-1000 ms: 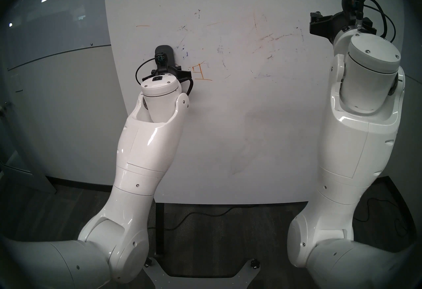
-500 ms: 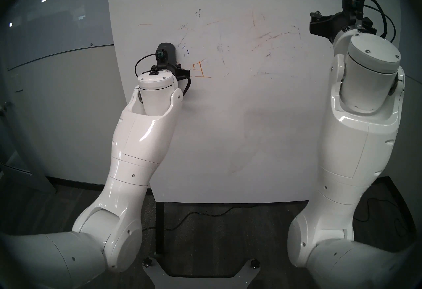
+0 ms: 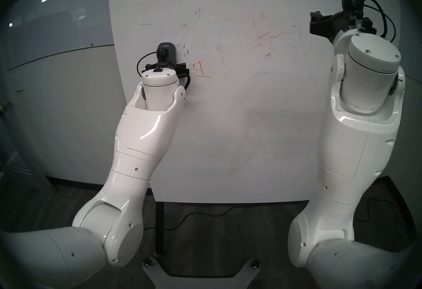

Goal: Erase all marks on the whiteboard with the eraser

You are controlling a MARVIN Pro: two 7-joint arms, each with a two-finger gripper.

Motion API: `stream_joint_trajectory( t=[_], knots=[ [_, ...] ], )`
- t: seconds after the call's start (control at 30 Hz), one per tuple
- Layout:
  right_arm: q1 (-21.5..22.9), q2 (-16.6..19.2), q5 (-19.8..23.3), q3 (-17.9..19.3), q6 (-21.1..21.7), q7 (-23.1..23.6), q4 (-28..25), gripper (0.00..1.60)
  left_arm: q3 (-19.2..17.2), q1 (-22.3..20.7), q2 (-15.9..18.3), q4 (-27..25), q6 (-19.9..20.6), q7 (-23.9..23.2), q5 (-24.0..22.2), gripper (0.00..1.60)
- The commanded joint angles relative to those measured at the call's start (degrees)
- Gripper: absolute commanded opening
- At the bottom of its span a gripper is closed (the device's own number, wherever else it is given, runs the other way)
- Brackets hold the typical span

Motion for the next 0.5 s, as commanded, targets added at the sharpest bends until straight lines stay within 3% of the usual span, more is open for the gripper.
stream_joint_trajectory(
  t=[0.0, 0.23, 0.47],
  knots=[
    [0.69, 0.12, 0.00, 0.00, -0.01, -0.04, -0.62, 1.60, -3.82, -3.39, 3.02, 1.14, -4.22, -1.43, -0.74, 1.60],
    [0.67, 0.18, 0.10, -0.02, 0.00, -0.13, -0.62, 1.60, -3.87, -1.87, 4.84, 0.35, -8.17, -5.09, -1.62, 1.60],
    [0.64, 0.26, 0.26, -0.05, -0.01, -0.27, -0.60, 1.60, -4.47, 0.34, 8.56, -0.24, -14.96, -13.83, -4.32, 1.60]
  ],
)
